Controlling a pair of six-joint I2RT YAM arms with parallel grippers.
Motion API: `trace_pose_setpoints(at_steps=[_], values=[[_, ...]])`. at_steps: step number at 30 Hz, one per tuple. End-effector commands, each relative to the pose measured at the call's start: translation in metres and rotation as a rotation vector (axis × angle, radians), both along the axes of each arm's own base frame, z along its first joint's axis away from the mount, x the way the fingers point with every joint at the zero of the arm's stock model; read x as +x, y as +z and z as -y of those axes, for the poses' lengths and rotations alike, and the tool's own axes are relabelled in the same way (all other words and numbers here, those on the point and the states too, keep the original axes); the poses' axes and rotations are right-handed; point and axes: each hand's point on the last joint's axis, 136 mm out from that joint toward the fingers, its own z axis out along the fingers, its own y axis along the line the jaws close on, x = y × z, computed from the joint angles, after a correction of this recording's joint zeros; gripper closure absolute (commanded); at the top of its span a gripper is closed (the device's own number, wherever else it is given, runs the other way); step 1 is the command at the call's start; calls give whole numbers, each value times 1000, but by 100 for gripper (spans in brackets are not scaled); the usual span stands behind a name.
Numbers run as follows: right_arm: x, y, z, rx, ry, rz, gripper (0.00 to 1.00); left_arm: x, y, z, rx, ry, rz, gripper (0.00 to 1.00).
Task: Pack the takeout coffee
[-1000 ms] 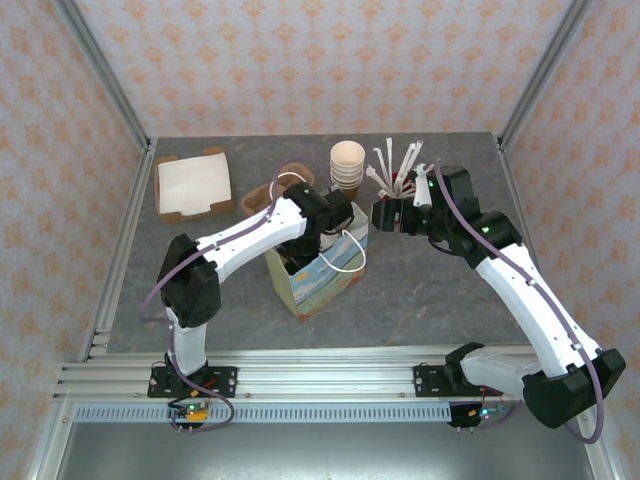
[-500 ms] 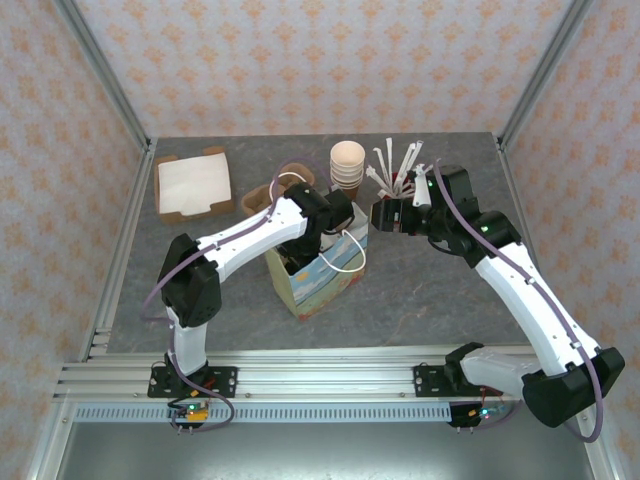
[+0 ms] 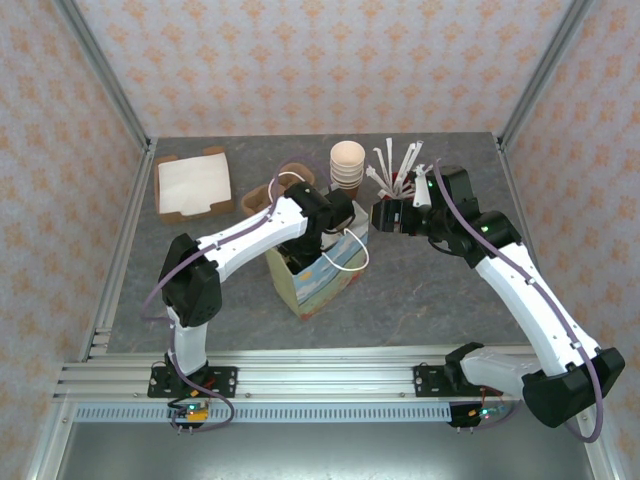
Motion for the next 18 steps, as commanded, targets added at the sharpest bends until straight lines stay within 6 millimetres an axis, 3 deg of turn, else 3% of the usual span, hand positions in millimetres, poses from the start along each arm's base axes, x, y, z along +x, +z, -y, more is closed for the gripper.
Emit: trace_pose_setpoints(at_steps=[1, 6, 7, 10, 18], values=[[-3, 11, 5, 4, -19, 23, 13, 6, 7, 3, -17, 19, 24, 27], [-2, 11, 5, 5, -20, 22, 12, 7, 12, 4, -24, 20, 27, 22], [-2, 12, 5, 6, -20, 25, 12, 6, 22, 4, -50, 20, 48, 21], [-2, 12, 5, 7, -21, 23, 12, 5, 28, 7, -71, 20, 53, 19], [-2, 12, 4, 9, -19, 25, 12, 6, 38, 7, -85, 17, 66, 17]])
